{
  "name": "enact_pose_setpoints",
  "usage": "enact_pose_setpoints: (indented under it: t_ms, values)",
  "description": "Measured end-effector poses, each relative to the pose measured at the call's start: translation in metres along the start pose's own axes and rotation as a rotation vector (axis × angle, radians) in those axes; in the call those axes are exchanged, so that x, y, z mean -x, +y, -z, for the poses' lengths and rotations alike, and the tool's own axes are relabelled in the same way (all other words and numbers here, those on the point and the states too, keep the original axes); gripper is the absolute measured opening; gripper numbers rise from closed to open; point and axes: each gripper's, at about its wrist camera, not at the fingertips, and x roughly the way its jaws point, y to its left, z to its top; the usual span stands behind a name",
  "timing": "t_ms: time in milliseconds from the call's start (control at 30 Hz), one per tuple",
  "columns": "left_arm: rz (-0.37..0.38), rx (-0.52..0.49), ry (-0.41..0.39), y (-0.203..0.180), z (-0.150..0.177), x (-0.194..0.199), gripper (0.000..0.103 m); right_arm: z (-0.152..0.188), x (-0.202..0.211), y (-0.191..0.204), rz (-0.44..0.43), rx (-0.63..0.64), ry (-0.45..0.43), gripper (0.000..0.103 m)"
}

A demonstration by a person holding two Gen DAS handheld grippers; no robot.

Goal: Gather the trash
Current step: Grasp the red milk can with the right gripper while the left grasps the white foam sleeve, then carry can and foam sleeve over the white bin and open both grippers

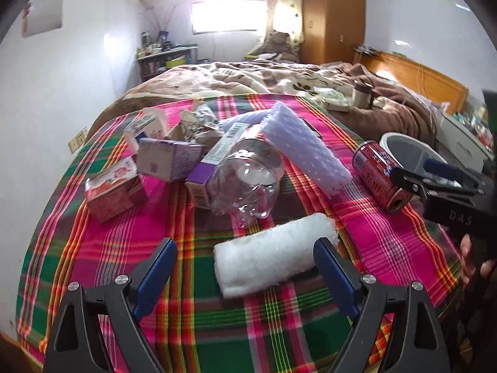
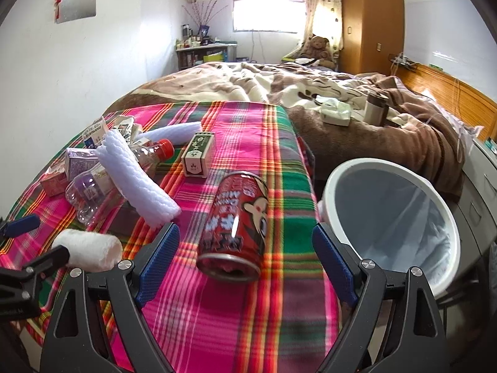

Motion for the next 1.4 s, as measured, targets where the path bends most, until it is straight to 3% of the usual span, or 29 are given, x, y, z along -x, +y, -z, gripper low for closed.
enact_pose_setpoints:
  t_ms: [233,300,367,667,767,933,1233,1400]
  values:
    - [0.040,-0.093,0.059,-0.006,-0.003,-0.024,0.090,-0.004,-0.017,0.004,-0.014,0.019,0.048,0.073]
    - [0.055,-0.103,0.072,-0.005,-0.003,-0.028,0.089,-0.004,-0.020,0.005,-0.014,0.025,0.067,0.061]
    - [0.084,-0.101,0.086,-0.004,-0.003,-0.030,0.078,-0.004,-0.023,0.004,-0.025,0.028,0.081,0.056]
    - [0.104,-0.121,0.110,-0.016,0.003,-0.028,0.063,-0.004,-0.022,0.005,-0.042,0.021,0.074,0.056]
    - [0.109,-0.125,0.105,-0.020,0.003,-0.024,0.046,-0.003,-0.021,0.005,-0.050,0.014,0.071,0.055]
    - [0.103,-0.101,0.089,-0.024,0.004,-0.019,0.034,-0.002,-0.019,-0.001,-0.060,-0.002,0.063,0.055]
    - [0.132,0.001,0.052,-0.023,0.008,-0.005,0.032,0.003,-0.009,-0.006,-0.086,-0.027,0.036,0.055]
    - [0.118,0.007,0.016,-0.027,0.003,0.007,0.032,0.002,0.006,-0.015,-0.091,-0.044,-0.003,0.050]
